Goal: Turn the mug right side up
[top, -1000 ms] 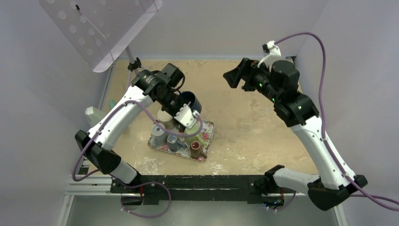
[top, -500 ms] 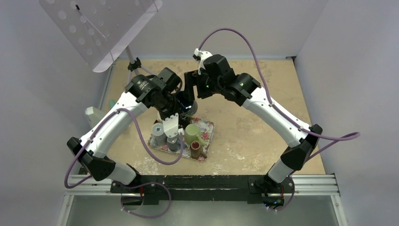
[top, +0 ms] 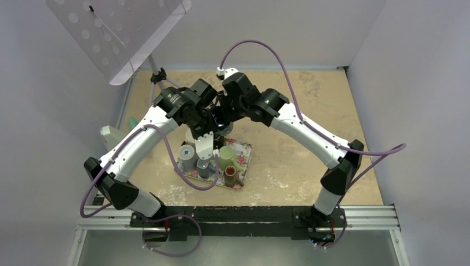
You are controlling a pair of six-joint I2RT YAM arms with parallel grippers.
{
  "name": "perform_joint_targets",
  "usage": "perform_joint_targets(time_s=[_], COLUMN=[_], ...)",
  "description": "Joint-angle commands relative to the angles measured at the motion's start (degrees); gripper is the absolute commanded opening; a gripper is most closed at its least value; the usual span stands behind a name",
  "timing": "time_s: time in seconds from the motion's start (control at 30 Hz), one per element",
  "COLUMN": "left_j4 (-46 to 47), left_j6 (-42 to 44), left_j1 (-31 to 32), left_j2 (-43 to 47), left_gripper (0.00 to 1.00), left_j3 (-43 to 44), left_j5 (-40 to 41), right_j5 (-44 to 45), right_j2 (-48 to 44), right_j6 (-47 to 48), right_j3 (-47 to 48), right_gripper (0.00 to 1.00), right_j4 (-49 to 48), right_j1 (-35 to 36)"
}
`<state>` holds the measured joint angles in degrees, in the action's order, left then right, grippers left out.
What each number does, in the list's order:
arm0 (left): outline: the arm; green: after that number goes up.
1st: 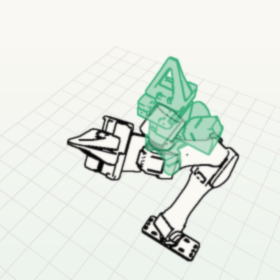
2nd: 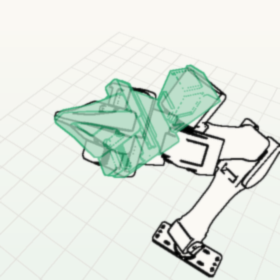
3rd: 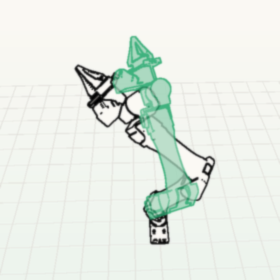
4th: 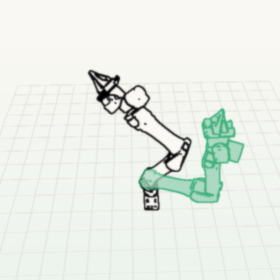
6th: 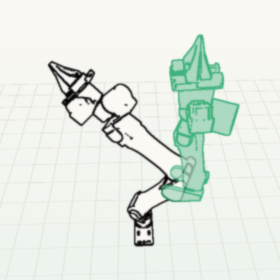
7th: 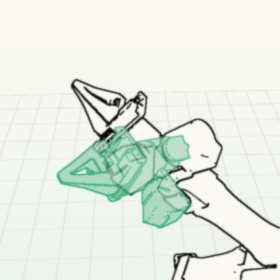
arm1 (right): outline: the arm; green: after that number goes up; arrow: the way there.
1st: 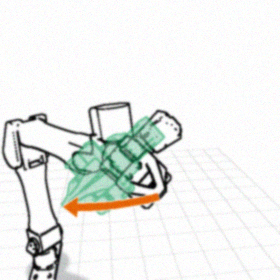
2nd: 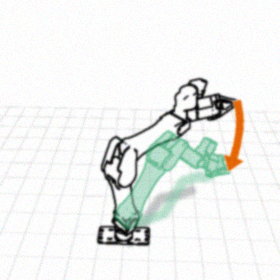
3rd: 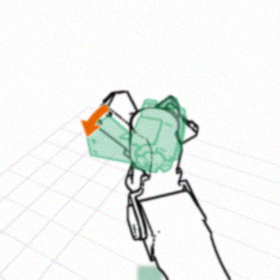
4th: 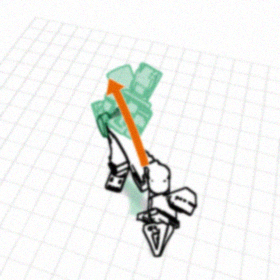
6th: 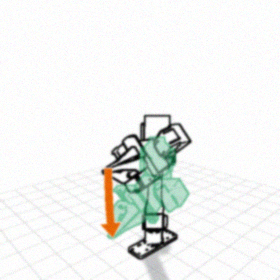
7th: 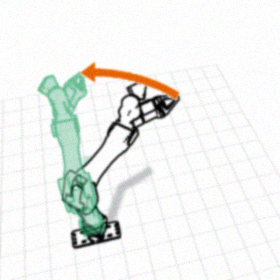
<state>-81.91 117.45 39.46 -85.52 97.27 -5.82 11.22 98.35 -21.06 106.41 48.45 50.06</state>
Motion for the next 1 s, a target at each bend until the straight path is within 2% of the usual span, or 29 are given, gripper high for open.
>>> perform_joint_targets(time_s=[0.0, 0.03, 0.07, 0.1, 0.17, 0.2, 0.27, 0.33, 0.47, 0.67, 0.83, 0.97], left_j4=[4.0, 5.7, 8.4, 12.6, 18.3, 19.8, 20.6, 21.3, 19.8, 9.7, 6.7, 8.0], left_j6=[4.0, 2.7, 1.4, 0.1, -2.4, -3.7, -6.7, -11.3, -23.0, -49.0, -58.1, -59.8], left_j1=[0.2, 0.2, 0.2, 0.2, 0.1, 0.2, 0.0, 0.0, -0.2, -0.3, -0.3, -0.3], left_j2=[2.6, 3.2, 4.2, 5.2, 7.4, 8.3, 9.4, 10.4, 11.6, 10.9, 13.2, 14.9], left_gripper=[0.0, 0.0, 0.0, 0.04, 0.45, 0.59, 0.8, 0.93, 0.96, 0.95, 0.94, 0.93], left_j3=[2.0, 0.8, -0.7, -2.3, -5.6, -6.6, -6.9, -6.7, -6.6, -5.3, -11.7, -16.4], left_j5=[-2.4, -3.3, -4.5, -5.6, -7.4, -8.1, -9.2, -10.0, -11.2, -17.0, -26.7, -27.7], right_j5=[6.0, 6.4, 7.4, 7.9, 7.9, 7.9, 5.9, 4.3, 3.6, 1.5, 2.0, 1.8], right_j2=[0.5, 0.3, 0.0, -0.6, -1.7, -2.3, -4.2, -6.1, -5.3, 2.4, 13.0, 18.7], right_j6=[2.3, 2.3, 2.4, 2.6, 2.9, 3.1, 3.6, 4.6, 7.2, 8.7, 9.8, 9.4], right_j3=[2.1, 1.7, 1.0, 0.4, -1.2, -2.3, -5.2, -9.9, -13.8, -11.7, -5.1, -2.4], right_gripper=[0.11, 0.0, 0.0, 0.0, 0.0, 0.0, 0.0, 0.0, 0.0, 0.0, 0.0, 0.0], right_j4=[1.7, 1.5, 1.2, 0.4, -1.1, -2.2, -5.0, -9.0, -14.6, -19.8, -19.7, -19.9], right_j1=[-0.5, -0.5, -0.6, -1.0, -2.6, -4.0, -8.5, -14.0, -27.1, -42.8, -49.2, -51.9])
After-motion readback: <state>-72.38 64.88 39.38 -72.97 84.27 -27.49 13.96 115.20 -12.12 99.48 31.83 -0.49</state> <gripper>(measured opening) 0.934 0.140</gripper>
